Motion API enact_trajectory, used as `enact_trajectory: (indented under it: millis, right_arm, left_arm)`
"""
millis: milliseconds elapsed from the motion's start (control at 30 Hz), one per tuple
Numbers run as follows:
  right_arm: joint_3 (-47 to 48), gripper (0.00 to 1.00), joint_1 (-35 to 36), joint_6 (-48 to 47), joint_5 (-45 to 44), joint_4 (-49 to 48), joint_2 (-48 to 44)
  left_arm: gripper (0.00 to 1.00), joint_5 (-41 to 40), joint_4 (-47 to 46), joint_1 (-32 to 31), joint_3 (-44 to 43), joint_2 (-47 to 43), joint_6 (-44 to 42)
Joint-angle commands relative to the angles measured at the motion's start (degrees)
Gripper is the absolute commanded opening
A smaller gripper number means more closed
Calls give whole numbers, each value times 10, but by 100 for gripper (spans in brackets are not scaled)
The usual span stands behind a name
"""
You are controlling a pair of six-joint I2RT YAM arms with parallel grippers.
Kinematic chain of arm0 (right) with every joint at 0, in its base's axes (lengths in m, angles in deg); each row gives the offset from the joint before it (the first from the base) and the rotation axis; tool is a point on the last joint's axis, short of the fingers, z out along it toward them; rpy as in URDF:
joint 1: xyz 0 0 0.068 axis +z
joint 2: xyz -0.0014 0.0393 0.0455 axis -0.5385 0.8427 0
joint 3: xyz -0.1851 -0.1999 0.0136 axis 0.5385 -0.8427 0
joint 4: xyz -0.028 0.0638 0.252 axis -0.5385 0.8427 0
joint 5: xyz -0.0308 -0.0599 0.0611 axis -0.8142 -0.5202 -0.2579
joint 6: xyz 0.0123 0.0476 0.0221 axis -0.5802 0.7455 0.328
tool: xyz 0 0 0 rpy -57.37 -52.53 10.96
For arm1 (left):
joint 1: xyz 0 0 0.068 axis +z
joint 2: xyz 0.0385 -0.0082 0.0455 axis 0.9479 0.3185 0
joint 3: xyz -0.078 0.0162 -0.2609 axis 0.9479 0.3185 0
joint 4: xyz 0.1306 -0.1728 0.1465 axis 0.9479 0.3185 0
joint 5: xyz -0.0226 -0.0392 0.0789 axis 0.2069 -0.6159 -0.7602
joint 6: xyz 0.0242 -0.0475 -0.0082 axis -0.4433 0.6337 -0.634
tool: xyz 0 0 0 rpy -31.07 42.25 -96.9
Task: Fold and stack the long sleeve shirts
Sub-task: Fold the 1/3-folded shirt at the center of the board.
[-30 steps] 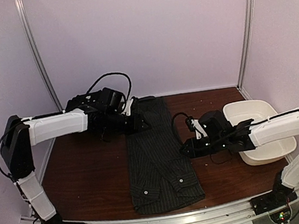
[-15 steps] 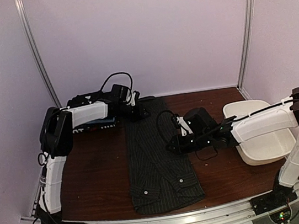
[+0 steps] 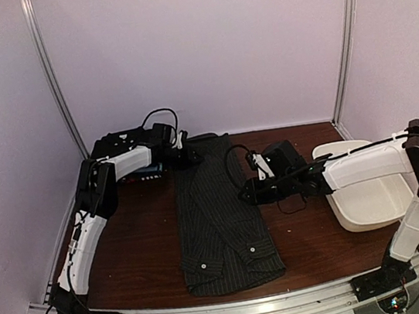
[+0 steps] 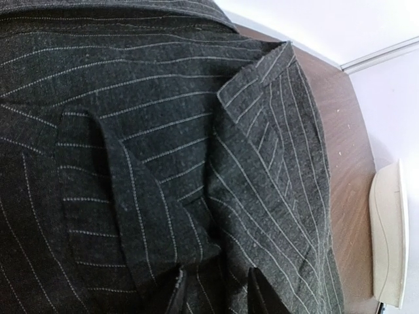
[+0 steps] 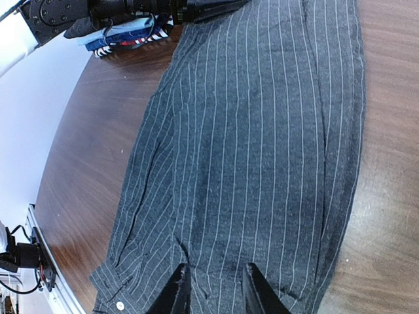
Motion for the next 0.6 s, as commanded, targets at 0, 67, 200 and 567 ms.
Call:
enact_trajectory:
  millis: [0,67,200,567]
  right_arm:
    - [71,29,-18,-23,22,-3,31]
    - [109,29,-32,-28,34,-13,62]
    - [203,28,-65,-25,107,-50,161]
    - [503,24,-121,33,193,-61,442]
  left_arm:
    - [34,9,9,0,-4,-71,-19]
    - [35,0,9,0,17,-110,-26]
    - [35,-14,-13,-1,105,-194,-25]
    - [26,-10,-71,-27,303,-246,-17]
